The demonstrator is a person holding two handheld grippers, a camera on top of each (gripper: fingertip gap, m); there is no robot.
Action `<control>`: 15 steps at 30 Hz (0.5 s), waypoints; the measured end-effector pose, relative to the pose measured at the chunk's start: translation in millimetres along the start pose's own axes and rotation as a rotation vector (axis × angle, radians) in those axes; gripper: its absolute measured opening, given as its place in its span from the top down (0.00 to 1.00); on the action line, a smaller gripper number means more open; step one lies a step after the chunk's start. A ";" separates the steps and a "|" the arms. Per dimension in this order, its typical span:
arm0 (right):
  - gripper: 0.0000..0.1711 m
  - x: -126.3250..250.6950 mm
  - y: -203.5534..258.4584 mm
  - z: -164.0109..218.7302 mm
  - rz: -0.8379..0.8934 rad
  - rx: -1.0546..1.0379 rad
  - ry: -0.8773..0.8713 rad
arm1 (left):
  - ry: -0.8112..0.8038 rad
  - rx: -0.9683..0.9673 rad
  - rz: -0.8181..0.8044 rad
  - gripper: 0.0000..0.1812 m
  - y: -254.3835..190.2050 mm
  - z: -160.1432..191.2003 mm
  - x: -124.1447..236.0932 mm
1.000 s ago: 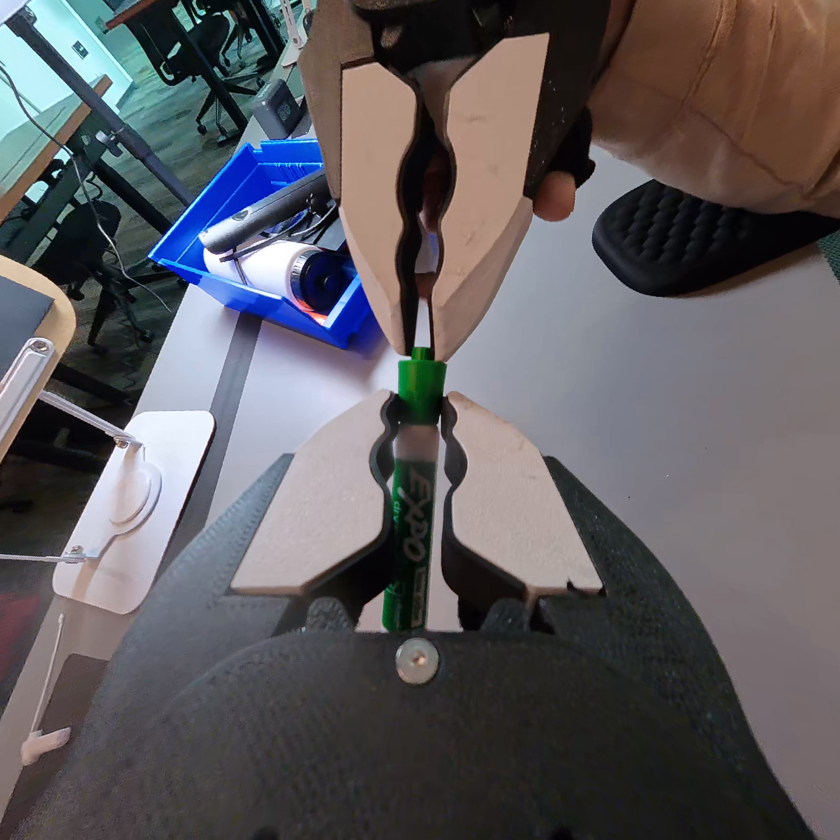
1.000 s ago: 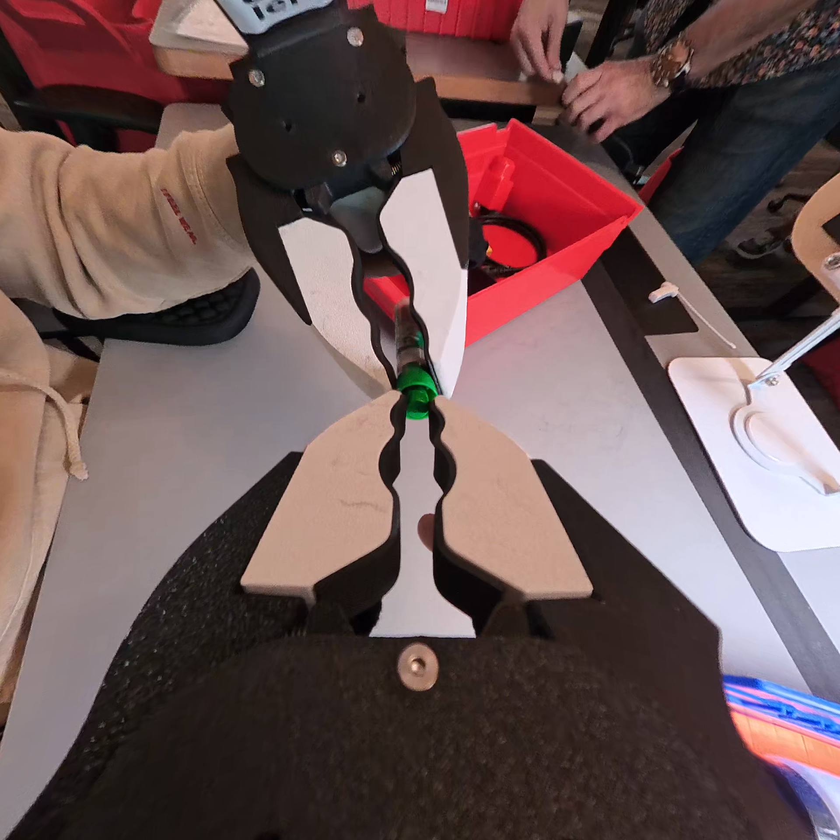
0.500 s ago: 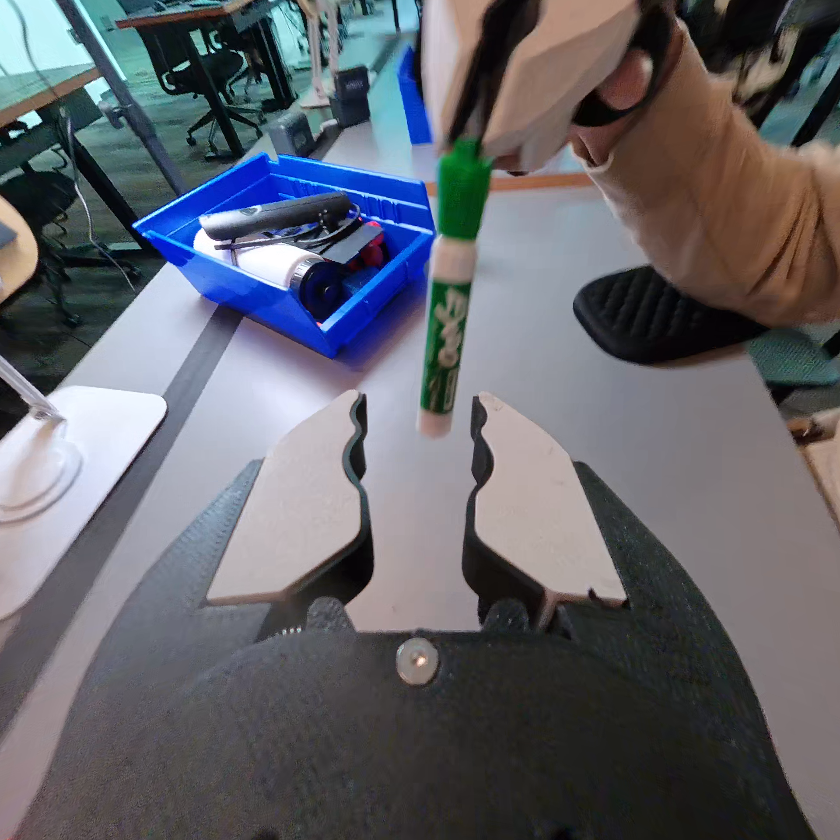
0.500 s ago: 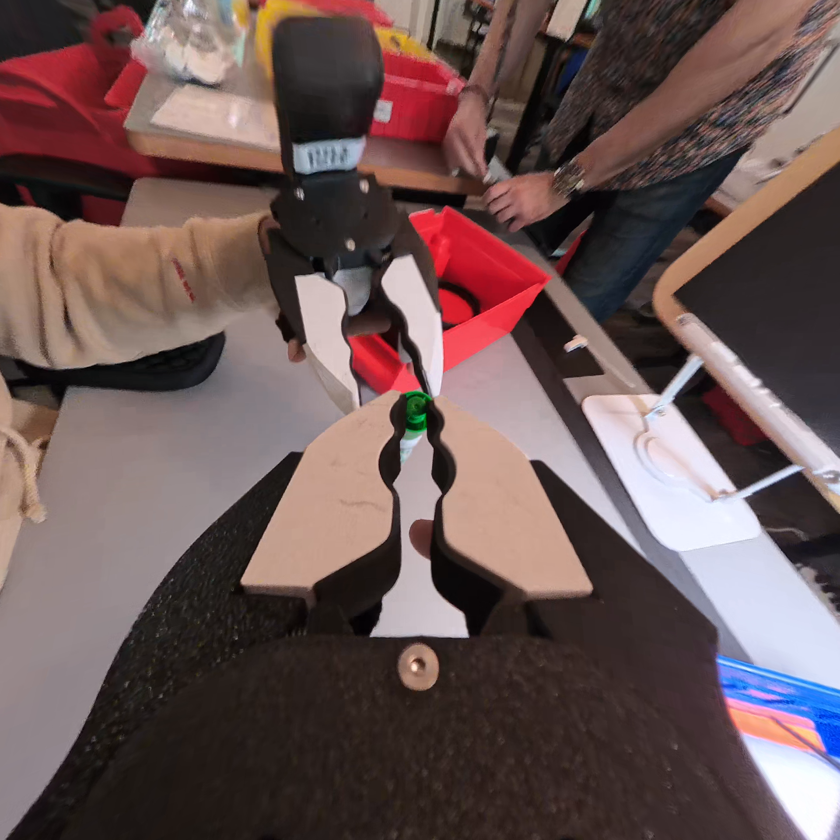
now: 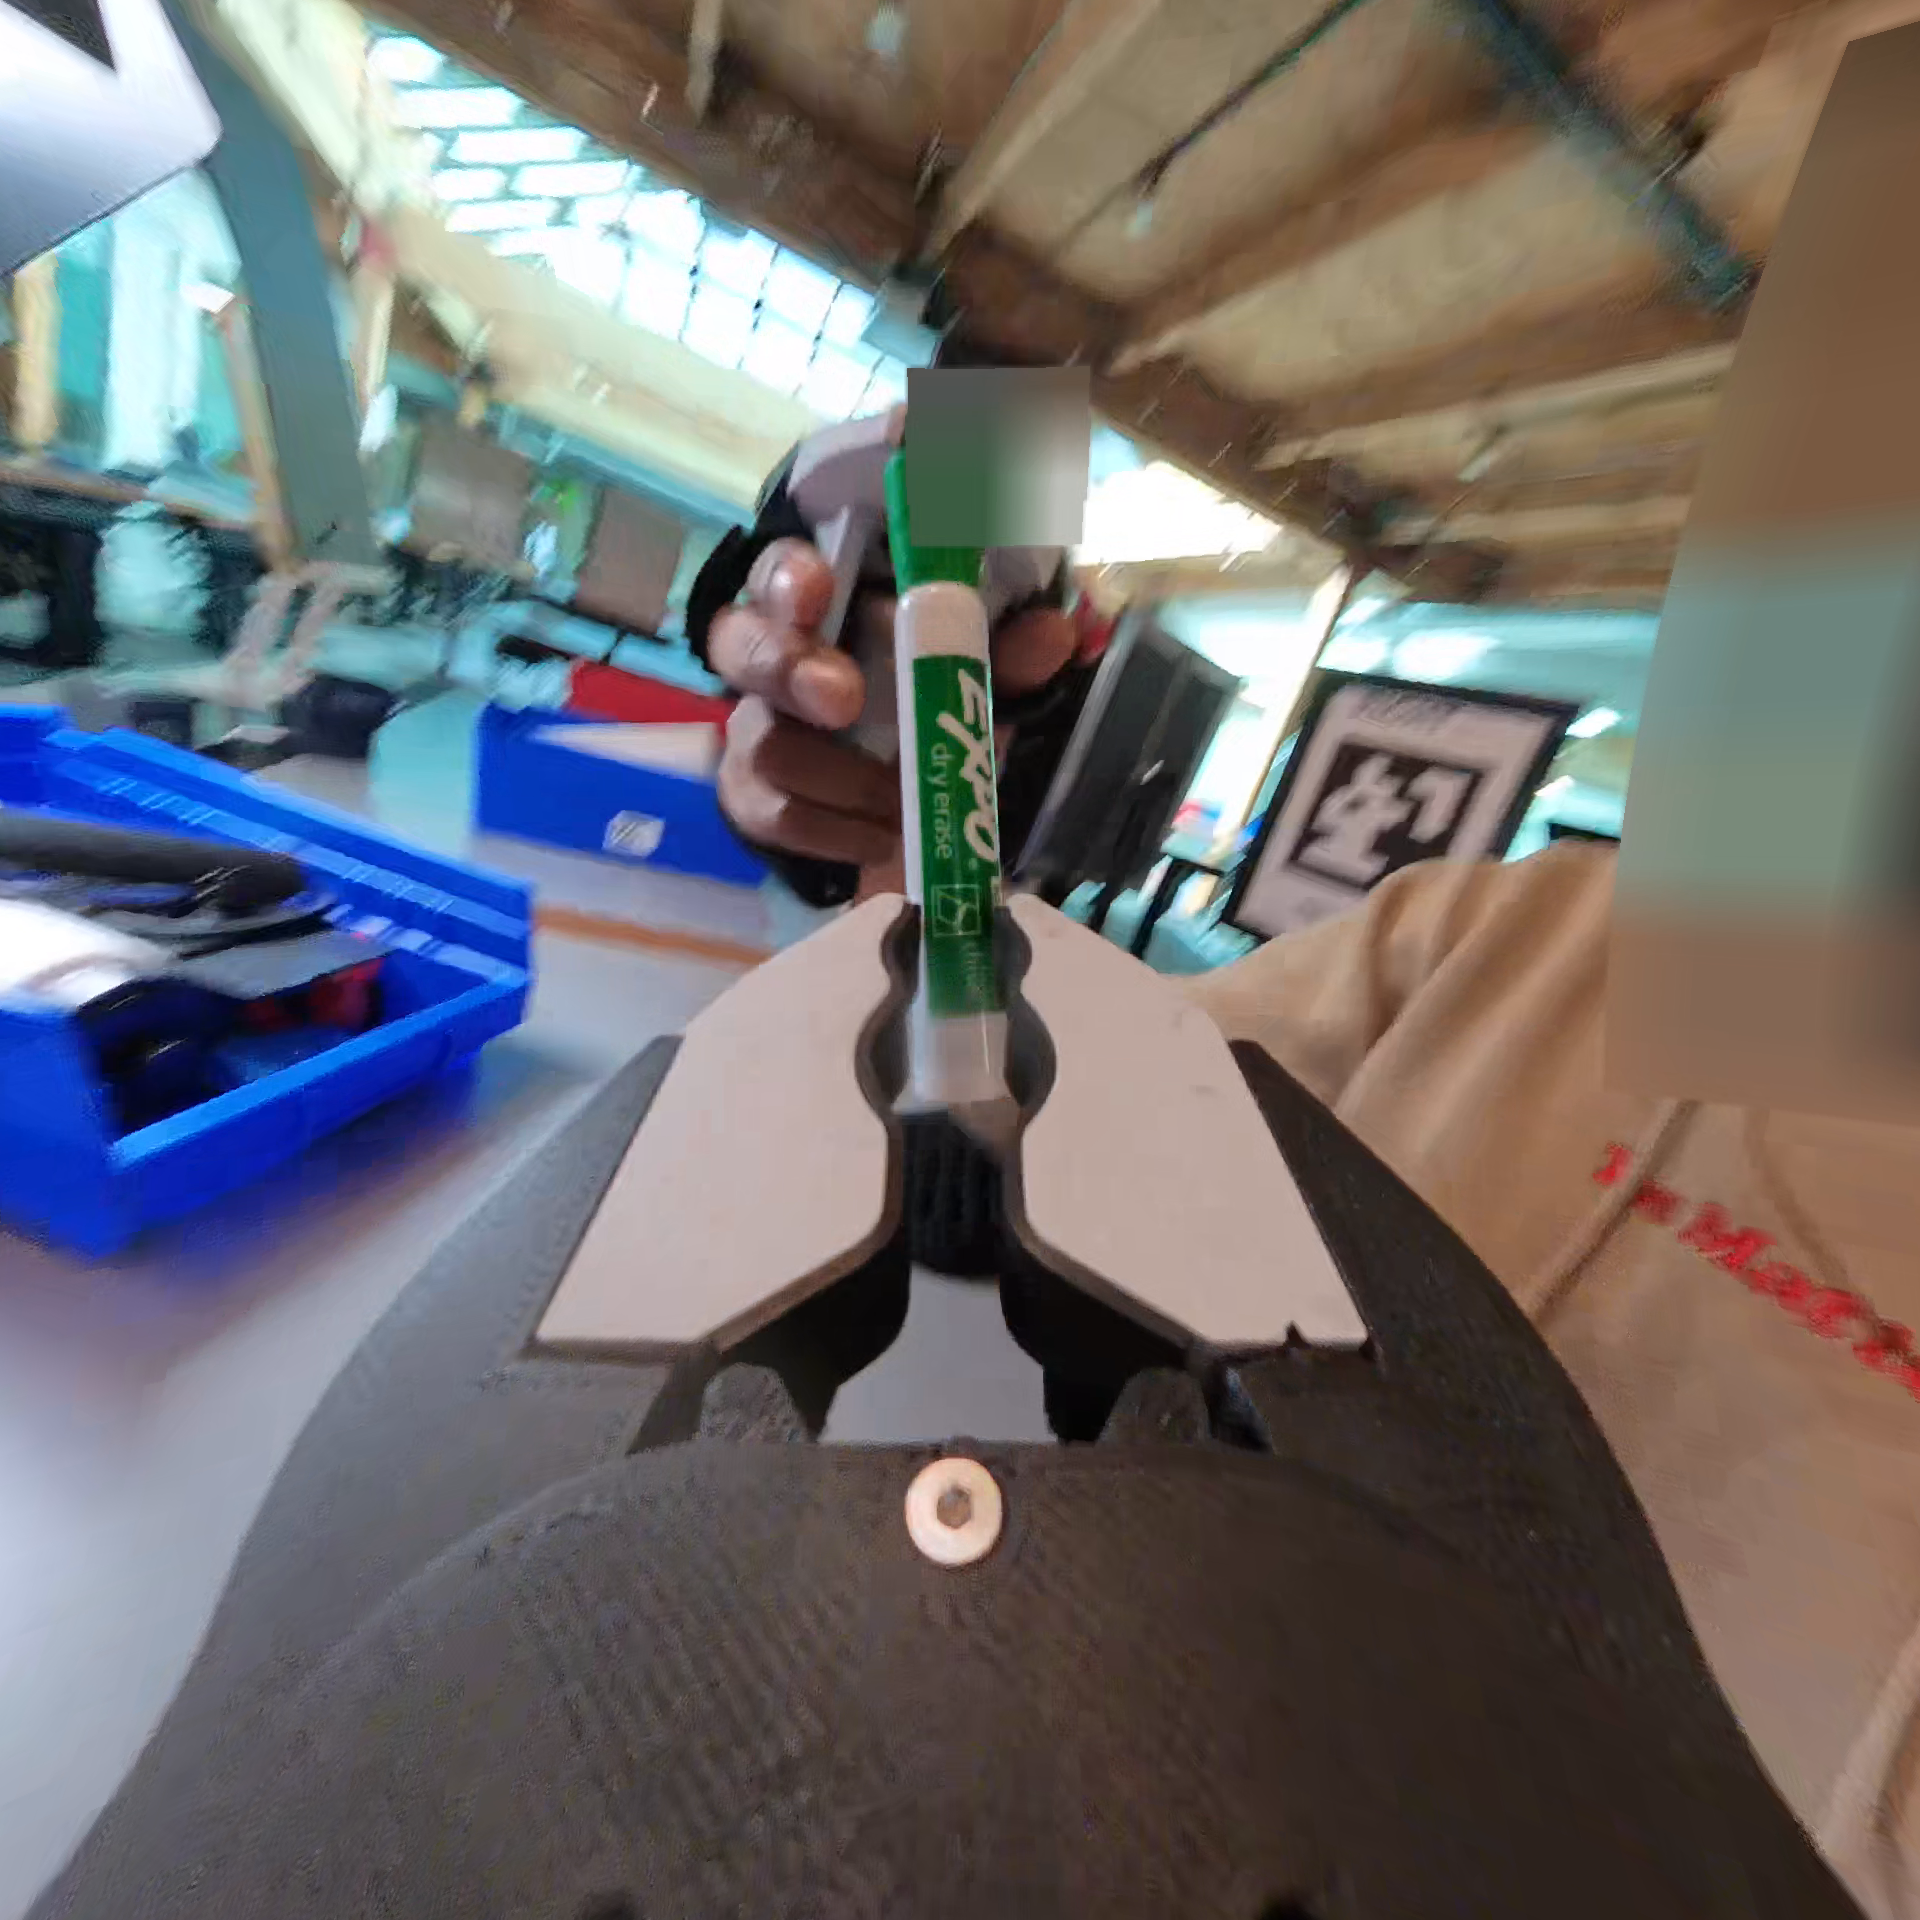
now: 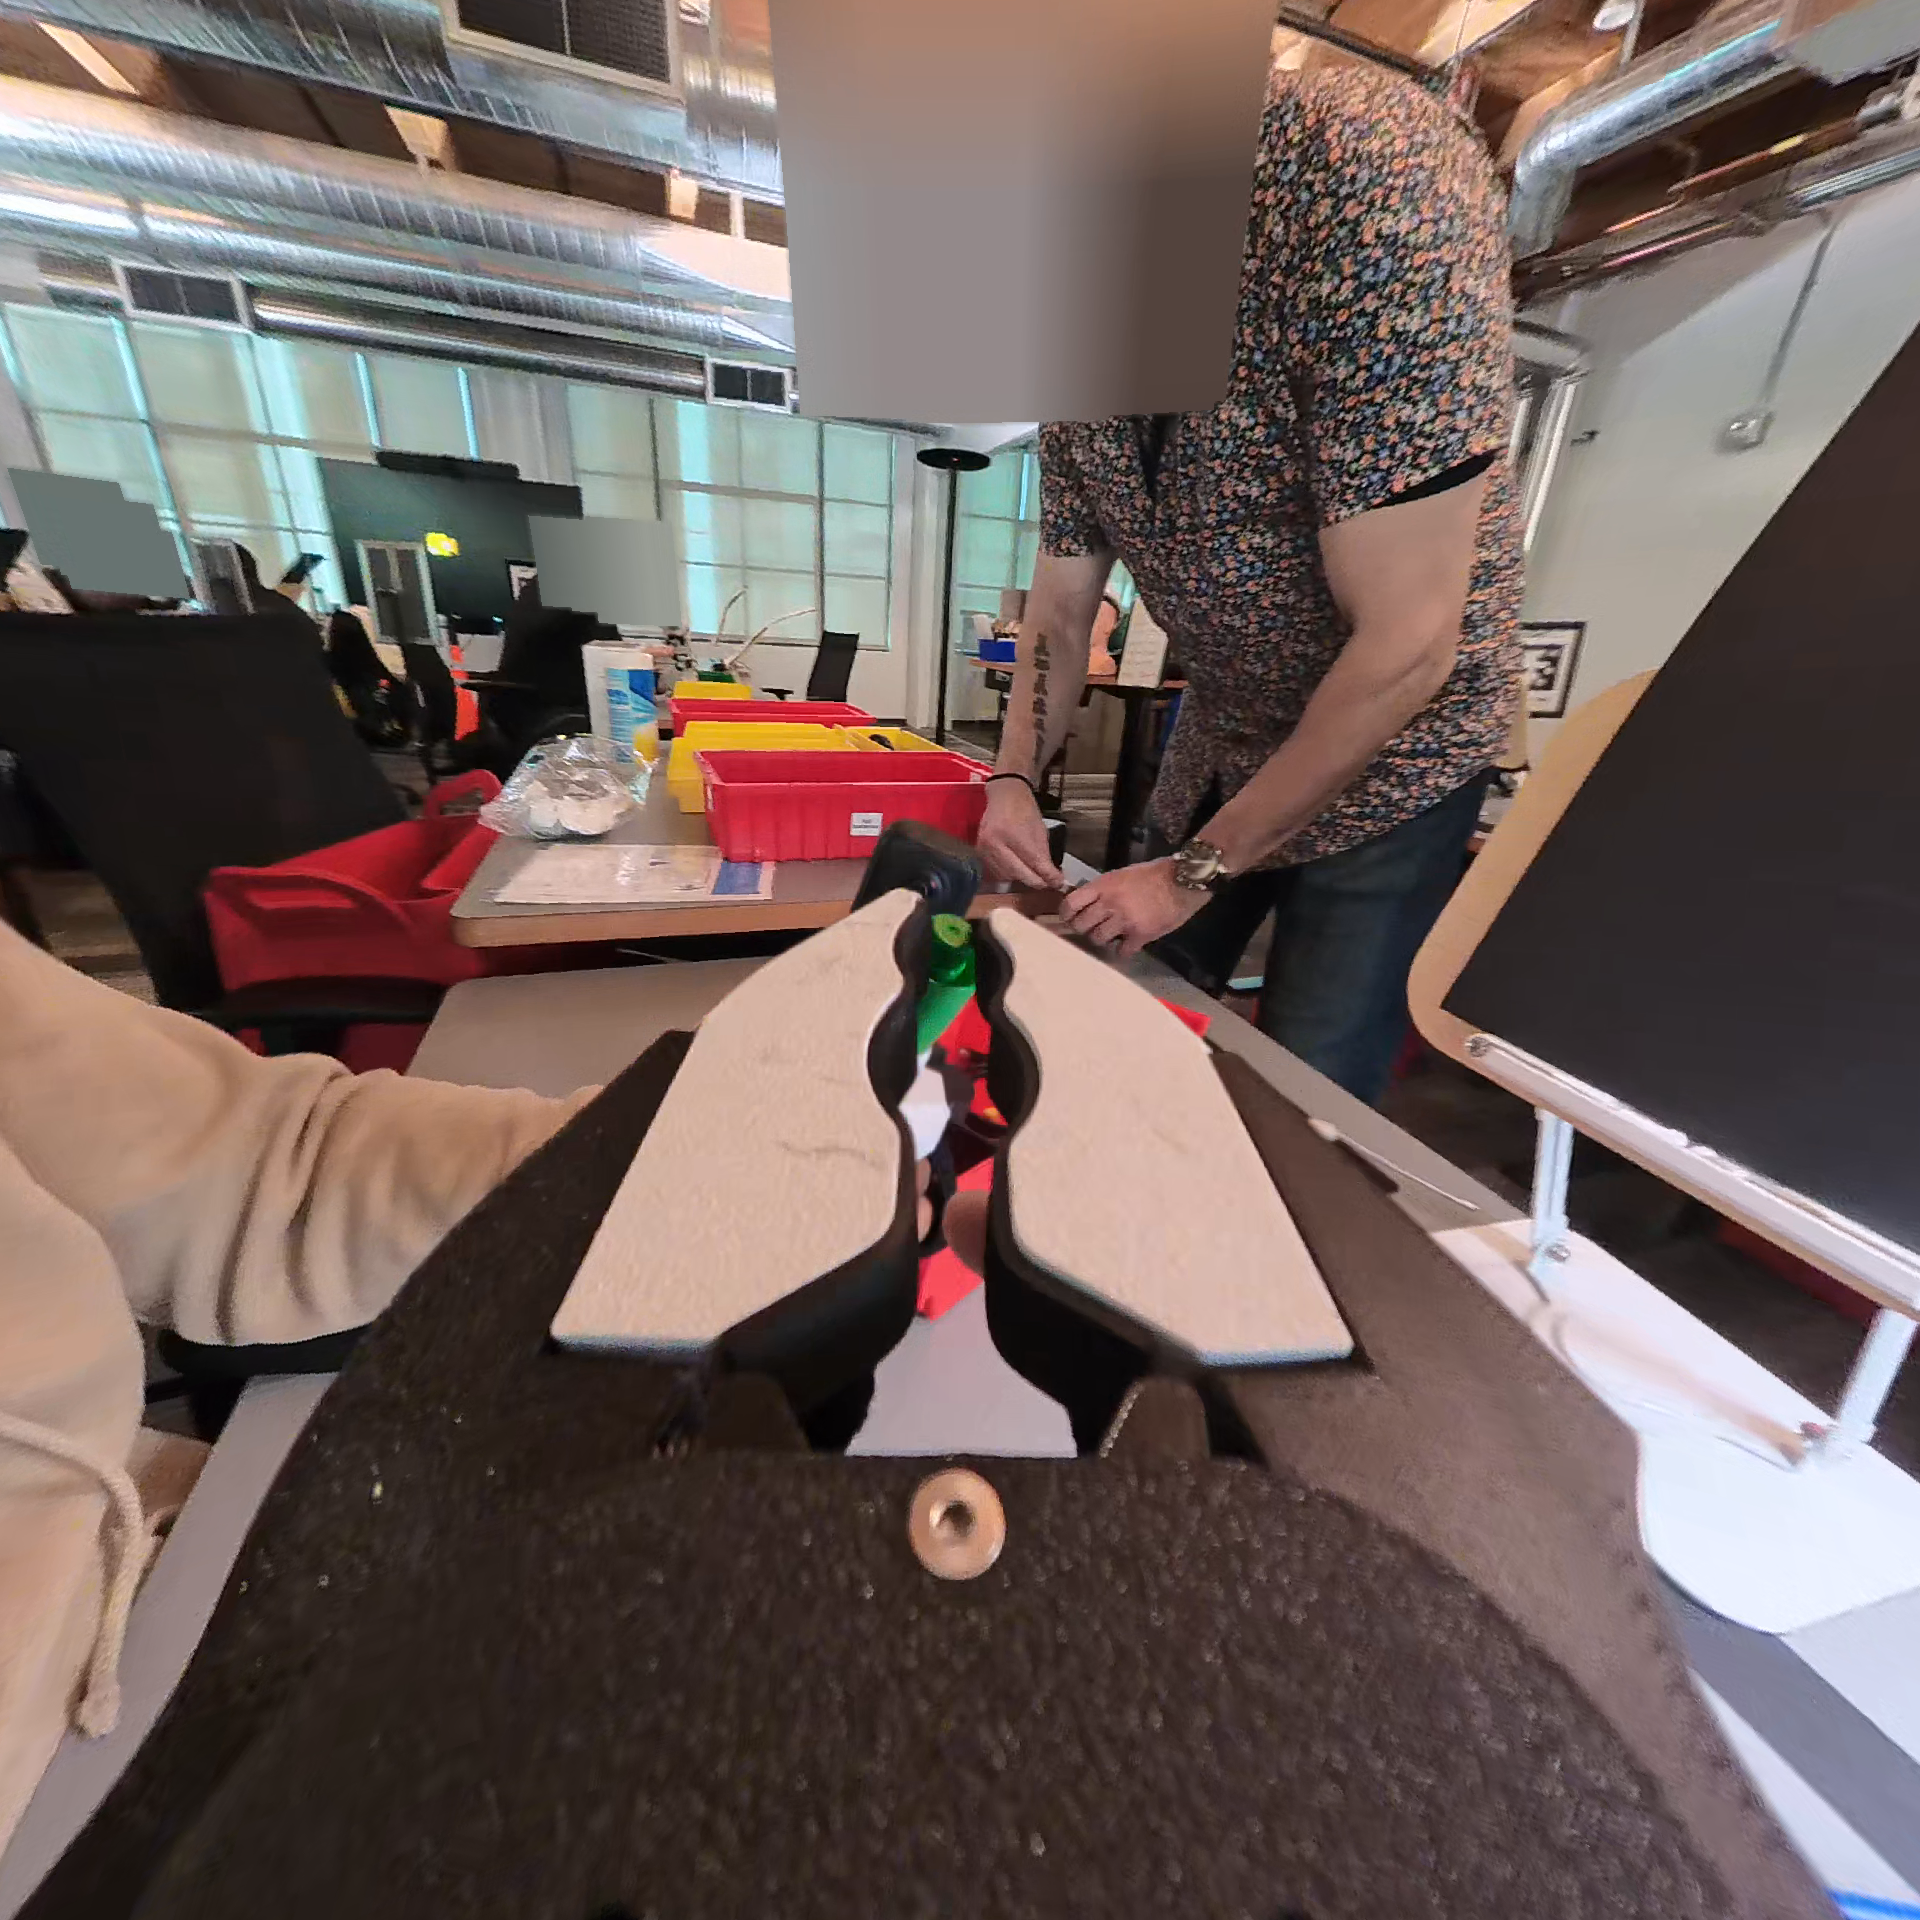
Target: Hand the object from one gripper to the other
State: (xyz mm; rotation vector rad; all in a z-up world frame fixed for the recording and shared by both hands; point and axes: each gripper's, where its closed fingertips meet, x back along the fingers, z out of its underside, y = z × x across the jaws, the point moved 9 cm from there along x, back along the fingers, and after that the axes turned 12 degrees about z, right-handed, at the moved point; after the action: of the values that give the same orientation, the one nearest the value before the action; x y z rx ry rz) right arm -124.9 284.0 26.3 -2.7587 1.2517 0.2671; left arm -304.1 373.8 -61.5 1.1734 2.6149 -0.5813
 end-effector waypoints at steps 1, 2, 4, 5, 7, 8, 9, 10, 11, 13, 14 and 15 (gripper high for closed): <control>0.96 -1.3 -1.1 2.2 -0.008 -0.019 0.002 | 0.065 -0.022 -0.059 0.89 -0.5 -0.5 -1.8; 0.96 -2.4 -2.7 4.3 -0.008 -0.037 0.004 | 0.105 -0.058 -0.129 0.79 -0.6 -1.3 -3.4; 0.96 -5.4 -3.3 8.7 -0.018 -0.054 0.024 | 0.134 -0.101 -0.181 0.75 -2.1 -1.2 -6.7; 0.96 -7.0 -2.6 10.8 -0.021 -0.053 0.030 | 0.166 -0.094 -0.189 0.73 -1.0 1.1 -8.8; 0.96 -10.8 0.4 14.4 -0.041 -0.060 0.048 | 0.230 -0.113 -0.228 0.70 3.4 8.2 -12.9; 0.95 -12.8 2.0 16.1 -0.046 -0.059 0.058 | 0.249 -0.125 -0.241 0.71 5.0 11.5 -15.1; 0.95 -14.5 3.5 17.9 -0.051 -0.055 0.065 | 0.275 -0.129 -0.250 0.75 6.3 14.9 -17.8; 0.95 -16.1 4.8 19.5 -0.055 -0.053 0.073 | 0.314 -0.137 -0.249 0.90 6.3 17.8 -20.6; 0.96 -16.9 5.1 20.5 -0.054 -0.047 0.078 | 0.353 -0.147 -0.255 0.90 5.7 18.9 -22.5; 0.96 -14.5 2.0 19.3 -0.038 -0.015 0.097 | 0.421 -0.141 -0.333 0.91 5.4 12.0 -18.1; 0.97 -10.7 -2.8 16.9 0.006 0.022 0.115 | 0.478 -0.149 -0.414 0.91 5.5 6.5 -10.9; 0.97 -5.0 -9.0 13.2 0.079 0.087 0.126 | 0.573 -0.169 -0.515 0.91 5.3 2.7 -1.5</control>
State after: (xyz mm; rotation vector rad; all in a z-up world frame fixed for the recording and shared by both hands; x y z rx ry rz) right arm -122.9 295.8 14.5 -2.6934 1.3682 0.0443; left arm -298.9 374.8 -64.9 0.6737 3.4055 -0.0893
